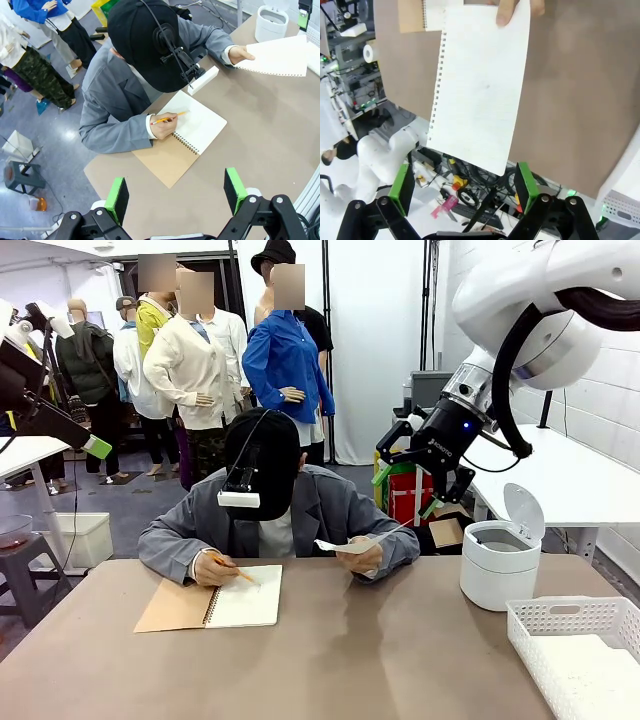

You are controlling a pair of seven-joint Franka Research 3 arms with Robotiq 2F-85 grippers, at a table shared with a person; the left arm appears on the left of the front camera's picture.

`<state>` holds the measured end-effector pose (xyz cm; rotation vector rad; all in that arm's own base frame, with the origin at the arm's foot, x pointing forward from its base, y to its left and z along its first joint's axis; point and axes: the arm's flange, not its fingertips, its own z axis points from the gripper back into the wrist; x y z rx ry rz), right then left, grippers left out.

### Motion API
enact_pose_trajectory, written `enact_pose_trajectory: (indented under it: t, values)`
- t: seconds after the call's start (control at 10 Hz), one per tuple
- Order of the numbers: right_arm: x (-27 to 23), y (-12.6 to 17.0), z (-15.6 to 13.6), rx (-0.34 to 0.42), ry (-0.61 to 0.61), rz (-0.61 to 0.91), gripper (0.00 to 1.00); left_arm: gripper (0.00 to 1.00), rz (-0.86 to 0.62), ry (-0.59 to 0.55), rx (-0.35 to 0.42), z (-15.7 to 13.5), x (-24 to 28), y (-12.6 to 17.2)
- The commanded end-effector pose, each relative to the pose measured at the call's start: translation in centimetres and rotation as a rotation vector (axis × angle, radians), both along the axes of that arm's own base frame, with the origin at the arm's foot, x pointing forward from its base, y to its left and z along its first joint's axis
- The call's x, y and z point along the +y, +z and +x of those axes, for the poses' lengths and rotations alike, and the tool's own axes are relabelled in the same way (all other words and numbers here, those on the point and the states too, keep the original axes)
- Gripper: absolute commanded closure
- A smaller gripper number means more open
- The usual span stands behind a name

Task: Sort the paper based on its condition.
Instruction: If a person hands you a paper, place it in the Organizing basket , and if it's crumpled, put it in the Trash can.

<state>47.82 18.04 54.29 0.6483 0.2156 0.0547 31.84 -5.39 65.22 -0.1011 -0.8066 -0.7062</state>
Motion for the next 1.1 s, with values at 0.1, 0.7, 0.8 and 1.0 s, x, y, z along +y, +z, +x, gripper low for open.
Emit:
enact_pose_trajectory:
  t: [0.1, 0.7, 0.8, 1.0]
  values:
    - [-1.2, -2.9, 3.7, 0.174, -0.09, 0.12, 0.0, 0.0, -0.001, 0.002, -0.002, 0.0, 0.1, 0.0]
    - [-1.1, -9.9, 6.0, 0.33, -0.226, 0.193, 0.0, 0.0, -0.001, 0.002, -0.002, 0.0, 0.1, 0.0]
    - [-0.8, -10.8, 6.2, 0.354, -0.233, 0.211, 0.0, 0.0, -0.001, 0.002, -0.002, 0.0, 0.1, 0.0]
    - [-0.1, -12.6, 6.5, 0.387, -0.239, 0.223, 0.0, 0.0, -0.001, 0.002, -0.002, 0.0, 0.1, 0.0]
